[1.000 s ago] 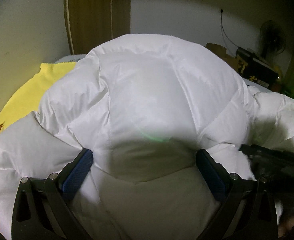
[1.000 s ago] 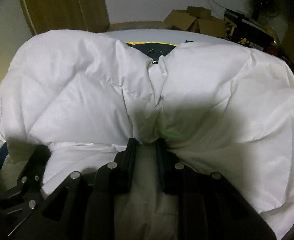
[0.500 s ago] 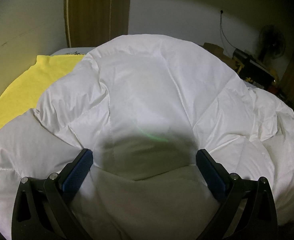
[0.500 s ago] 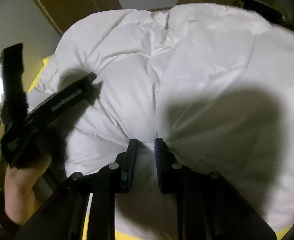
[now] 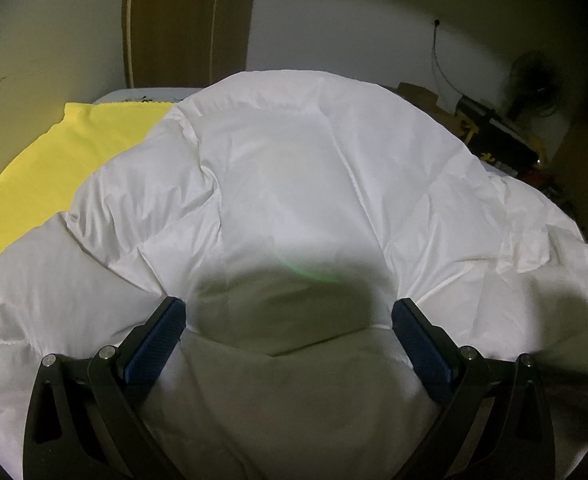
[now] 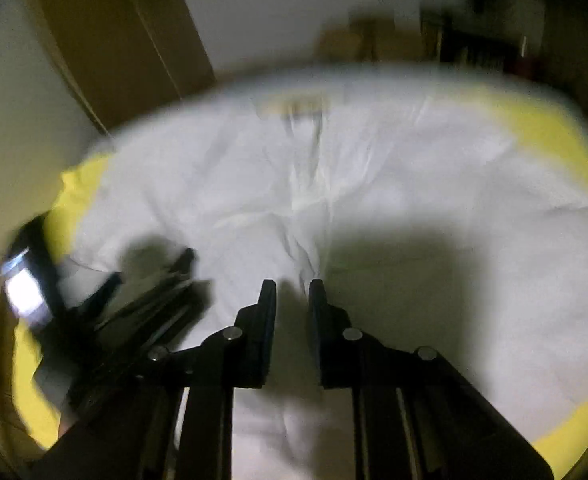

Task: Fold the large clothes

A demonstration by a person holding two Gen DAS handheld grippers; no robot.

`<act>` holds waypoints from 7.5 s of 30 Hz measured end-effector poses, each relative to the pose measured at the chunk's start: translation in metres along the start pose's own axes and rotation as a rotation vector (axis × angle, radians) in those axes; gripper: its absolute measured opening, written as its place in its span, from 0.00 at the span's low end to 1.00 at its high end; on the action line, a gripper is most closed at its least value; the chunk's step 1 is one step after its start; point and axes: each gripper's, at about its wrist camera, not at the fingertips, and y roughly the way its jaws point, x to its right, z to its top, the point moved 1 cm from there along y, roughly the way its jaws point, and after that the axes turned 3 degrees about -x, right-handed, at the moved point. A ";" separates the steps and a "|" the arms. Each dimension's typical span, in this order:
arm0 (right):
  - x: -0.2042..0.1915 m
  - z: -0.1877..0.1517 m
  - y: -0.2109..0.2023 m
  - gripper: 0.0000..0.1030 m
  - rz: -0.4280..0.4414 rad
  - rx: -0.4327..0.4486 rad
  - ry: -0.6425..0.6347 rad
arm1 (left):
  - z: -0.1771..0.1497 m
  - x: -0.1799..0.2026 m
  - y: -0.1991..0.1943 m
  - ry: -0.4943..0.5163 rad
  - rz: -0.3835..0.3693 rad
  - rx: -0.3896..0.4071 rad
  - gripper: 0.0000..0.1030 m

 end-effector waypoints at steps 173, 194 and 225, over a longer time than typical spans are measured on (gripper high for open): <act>0.078 -0.105 -0.086 0.75 0.169 0.280 -0.158 | -0.041 -0.183 -0.064 -0.491 -0.423 -0.144 0.21; 0.089 -0.104 -0.088 0.75 0.167 0.298 -0.103 | -0.034 -0.189 -0.057 -0.457 -0.485 -0.153 0.14; 0.072 -0.026 -0.034 0.47 0.288 0.197 -0.019 | 0.004 -0.108 -0.173 -0.147 -0.402 0.084 0.13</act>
